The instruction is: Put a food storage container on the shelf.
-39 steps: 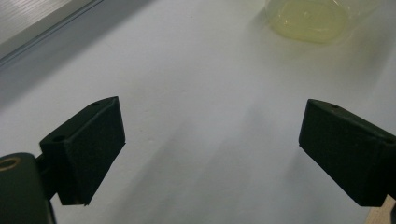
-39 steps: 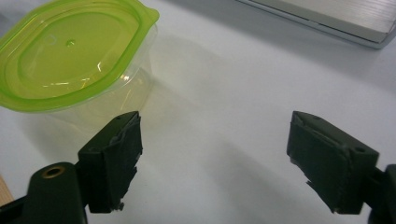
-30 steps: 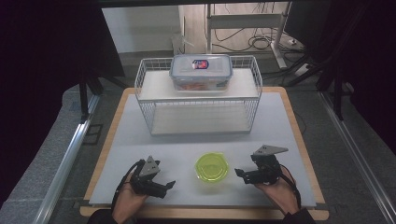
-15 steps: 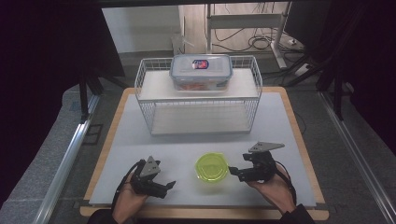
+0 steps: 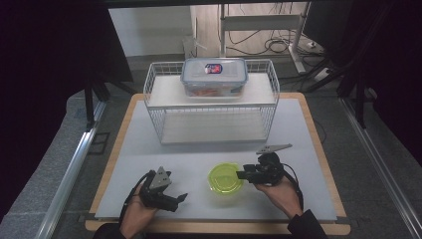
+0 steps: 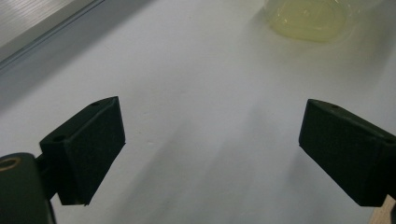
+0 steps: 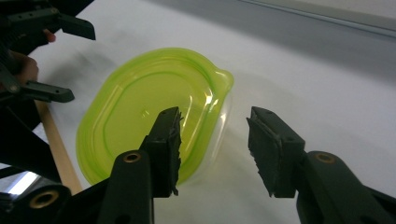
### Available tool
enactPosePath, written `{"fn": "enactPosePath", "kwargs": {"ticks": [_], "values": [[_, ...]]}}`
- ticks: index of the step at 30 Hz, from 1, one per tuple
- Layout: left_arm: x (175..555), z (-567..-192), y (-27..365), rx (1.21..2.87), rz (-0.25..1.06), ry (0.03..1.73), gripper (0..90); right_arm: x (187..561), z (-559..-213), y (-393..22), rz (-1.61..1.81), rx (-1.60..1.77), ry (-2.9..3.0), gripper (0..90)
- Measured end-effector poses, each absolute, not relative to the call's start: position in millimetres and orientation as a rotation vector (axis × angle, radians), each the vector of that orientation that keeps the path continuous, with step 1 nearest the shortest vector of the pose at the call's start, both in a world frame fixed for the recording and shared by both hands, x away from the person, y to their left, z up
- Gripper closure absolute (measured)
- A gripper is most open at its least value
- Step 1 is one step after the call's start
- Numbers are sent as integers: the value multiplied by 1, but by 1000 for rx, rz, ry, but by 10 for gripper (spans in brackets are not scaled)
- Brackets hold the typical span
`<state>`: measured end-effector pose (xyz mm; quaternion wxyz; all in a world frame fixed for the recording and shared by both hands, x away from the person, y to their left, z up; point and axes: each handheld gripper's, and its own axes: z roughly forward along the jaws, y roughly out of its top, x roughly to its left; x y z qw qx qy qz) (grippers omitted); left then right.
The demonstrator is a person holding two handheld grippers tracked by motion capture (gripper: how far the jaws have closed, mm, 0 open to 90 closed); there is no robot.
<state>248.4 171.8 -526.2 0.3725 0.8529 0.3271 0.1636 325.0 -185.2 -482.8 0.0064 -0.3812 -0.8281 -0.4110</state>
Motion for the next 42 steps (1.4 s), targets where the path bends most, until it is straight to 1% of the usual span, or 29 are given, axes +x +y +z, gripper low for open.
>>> {"fn": "enactPosePath", "kwargs": {"ticks": [7,17,18,19,24,26,35,42], "values": [[248,-526,172,2184,422,834,70,338,-489,-181,-1250,-1212,-2458,574],[248,-526,171,2186,423,831,70,348,-500,-192,-1244,-1247,-2198,682],[248,-526,171,2186,423,831,70,349,-501,-193,-1248,-1248,-2187,698],[248,-526,171,2186,423,830,70,349,-501,-194,-1248,-1255,-2184,738],[248,-526,171,2187,425,828,70,349,-501,-194,-1237,-1257,-2197,753],[248,-526,171,2186,426,828,70,348,-500,-193,-1229,-1253,-2192,798],[248,-525,171,2184,430,824,70,345,-494,-187,-1239,-1247,-2184,814],[248,-525,171,2181,431,823,70,346,-486,-193,-1296,-1256,-2145,816]]}}
